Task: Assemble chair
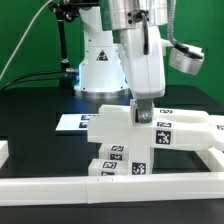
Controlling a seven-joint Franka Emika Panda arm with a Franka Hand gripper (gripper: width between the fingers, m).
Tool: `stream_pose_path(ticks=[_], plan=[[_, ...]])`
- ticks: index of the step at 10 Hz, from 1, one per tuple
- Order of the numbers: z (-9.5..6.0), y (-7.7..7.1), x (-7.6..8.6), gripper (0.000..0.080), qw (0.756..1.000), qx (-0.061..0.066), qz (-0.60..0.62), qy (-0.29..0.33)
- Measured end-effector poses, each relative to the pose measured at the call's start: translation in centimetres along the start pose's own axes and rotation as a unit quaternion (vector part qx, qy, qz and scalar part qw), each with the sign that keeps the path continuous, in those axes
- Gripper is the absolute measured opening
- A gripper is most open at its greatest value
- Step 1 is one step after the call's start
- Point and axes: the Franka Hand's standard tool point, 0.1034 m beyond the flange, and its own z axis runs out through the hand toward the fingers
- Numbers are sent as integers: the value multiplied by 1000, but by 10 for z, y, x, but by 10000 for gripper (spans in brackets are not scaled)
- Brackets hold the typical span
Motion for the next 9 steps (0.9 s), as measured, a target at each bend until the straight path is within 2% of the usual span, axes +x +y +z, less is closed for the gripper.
stream_pose_path(ticks=[1, 2, 3, 4, 5, 6, 8, 9], plan=[[0, 0, -1, 513, 1000, -1, -7, 0], [-1, 2, -4, 513, 995, -14, -97, -3], [-2, 1, -6, 620, 981, -19, -195, -8], [-1, 4, -8, 641, 964, -25, -263, -13], [-1, 4, -8, 641, 952, -23, -304, -15], [-3, 4, -5, 648, 947, -14, -321, -8], [-1, 4, -4, 649, 916, -14, -400, -9], [-3, 3, -3, 649, 887, -18, -462, -8]])
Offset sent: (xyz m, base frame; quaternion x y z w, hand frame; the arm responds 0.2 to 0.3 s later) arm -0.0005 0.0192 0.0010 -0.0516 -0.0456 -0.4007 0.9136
